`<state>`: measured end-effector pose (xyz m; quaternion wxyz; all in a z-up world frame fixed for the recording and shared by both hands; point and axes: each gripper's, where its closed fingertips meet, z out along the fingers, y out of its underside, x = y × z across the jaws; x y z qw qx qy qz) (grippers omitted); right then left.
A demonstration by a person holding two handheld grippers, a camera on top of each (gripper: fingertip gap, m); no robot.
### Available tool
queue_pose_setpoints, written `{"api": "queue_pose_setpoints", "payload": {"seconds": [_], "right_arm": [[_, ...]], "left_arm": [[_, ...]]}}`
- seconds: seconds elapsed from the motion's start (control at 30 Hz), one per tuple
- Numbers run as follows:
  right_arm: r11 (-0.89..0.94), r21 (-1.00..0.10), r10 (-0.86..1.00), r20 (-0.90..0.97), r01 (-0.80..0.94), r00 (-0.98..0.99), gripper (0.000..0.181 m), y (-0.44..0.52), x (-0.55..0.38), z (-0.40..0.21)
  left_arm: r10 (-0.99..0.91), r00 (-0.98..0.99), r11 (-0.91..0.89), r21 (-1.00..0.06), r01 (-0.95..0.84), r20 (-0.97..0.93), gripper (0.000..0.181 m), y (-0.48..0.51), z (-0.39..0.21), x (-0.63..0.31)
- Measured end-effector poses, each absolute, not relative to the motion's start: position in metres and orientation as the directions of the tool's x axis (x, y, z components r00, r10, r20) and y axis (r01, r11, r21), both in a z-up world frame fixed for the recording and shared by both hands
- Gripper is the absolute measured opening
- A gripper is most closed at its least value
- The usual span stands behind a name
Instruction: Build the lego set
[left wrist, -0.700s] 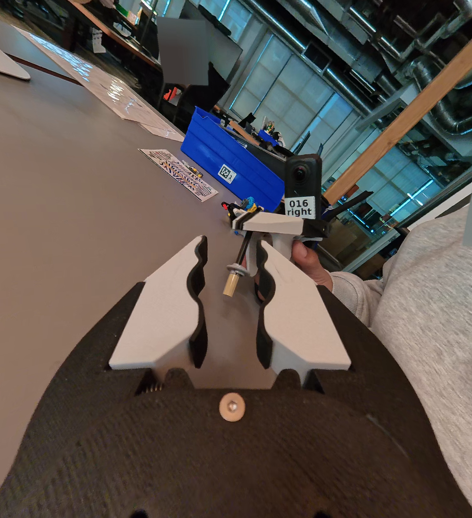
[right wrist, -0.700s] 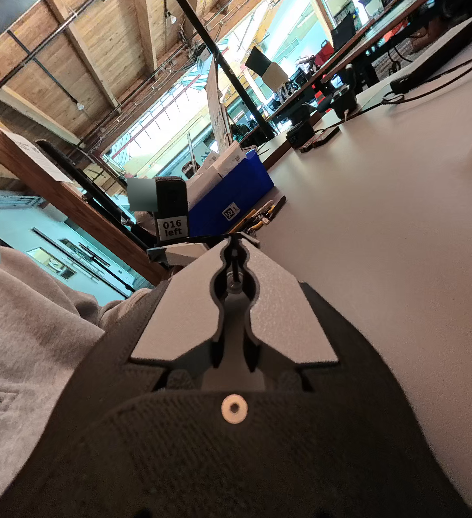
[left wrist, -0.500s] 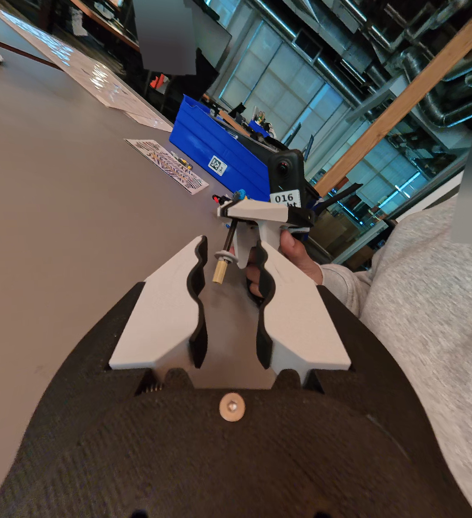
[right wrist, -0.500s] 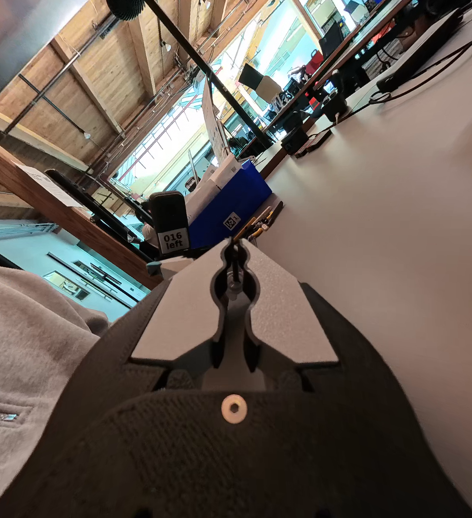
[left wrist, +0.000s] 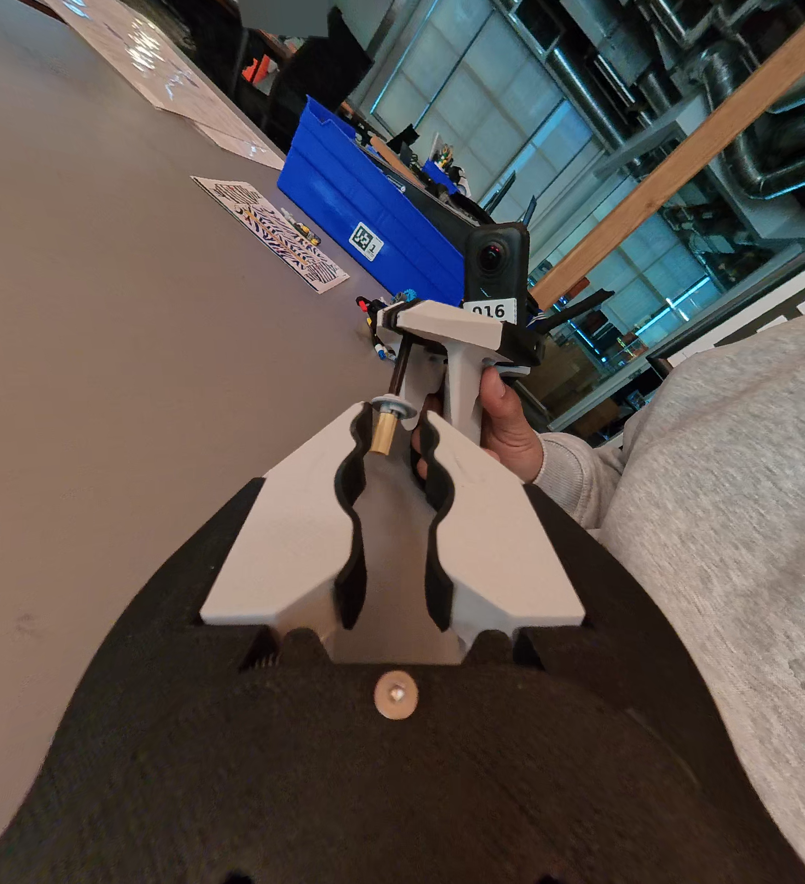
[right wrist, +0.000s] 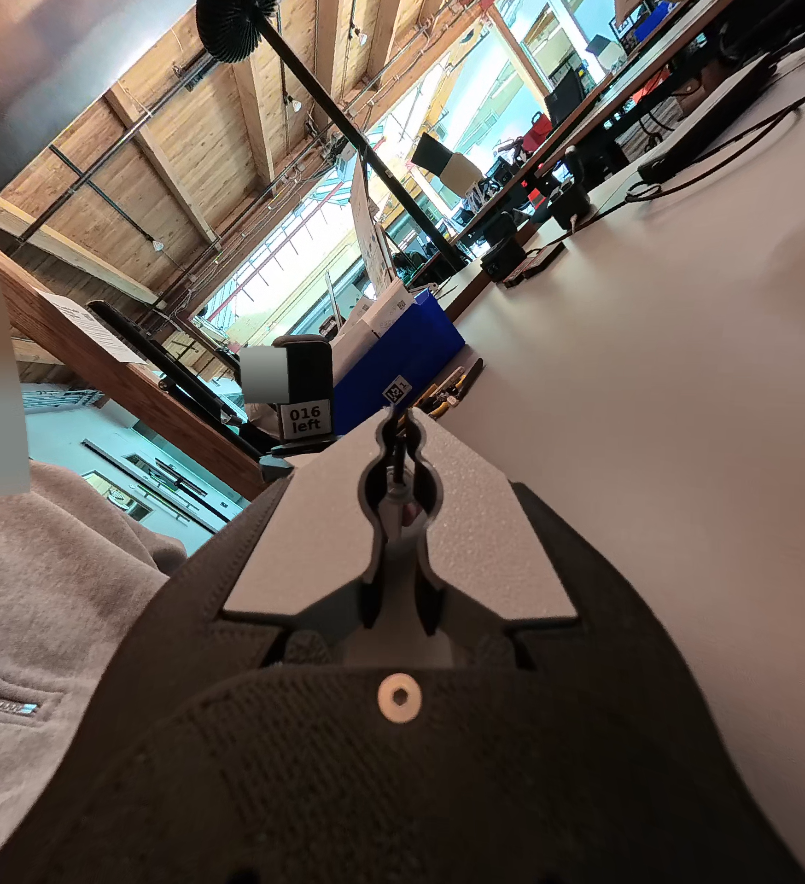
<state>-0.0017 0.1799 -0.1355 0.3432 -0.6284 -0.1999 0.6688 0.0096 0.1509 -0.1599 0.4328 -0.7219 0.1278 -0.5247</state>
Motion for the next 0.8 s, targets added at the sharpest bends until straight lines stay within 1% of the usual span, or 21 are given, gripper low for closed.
{"api": "queue_pose_setpoints", "payload": {"seconds": [0.27,0.53,0.6,0.7,0.8], "right_arm": [[-0.690,-0.692,0.705,-0.709,-0.212,0.020,0.001,0.181,-0.001,-0.136],[-0.696,-0.687,0.698,-0.716,-0.209,0.024,0.001,0.181,0.000,-0.136],[-0.707,-0.674,0.687,-0.726,-0.214,0.017,0.001,0.182,0.000,-0.136],[-0.732,-0.642,0.660,-0.751,-0.228,-0.005,0.001,0.184,0.002,-0.134],[-0.747,-0.620,0.642,-0.767,-0.240,-0.019,0.001,0.187,0.004,-0.134]], "left_arm": [[-0.635,0.424,-0.585,-0.760,0.283,0.646,0.013,0.153,-0.159,0.006],[-0.656,0.444,-0.524,-0.792,0.313,0.610,0.013,0.157,-0.151,0.000],[-0.657,0.448,-0.522,-0.795,0.309,0.606,0.013,0.157,-0.151,0.001],[-0.662,0.455,-0.498,-0.803,0.327,0.596,0.020,0.156,-0.148,0.001],[-0.665,0.456,-0.500,-0.806,0.317,0.592,0.021,0.153,-0.148,0.006]]}}
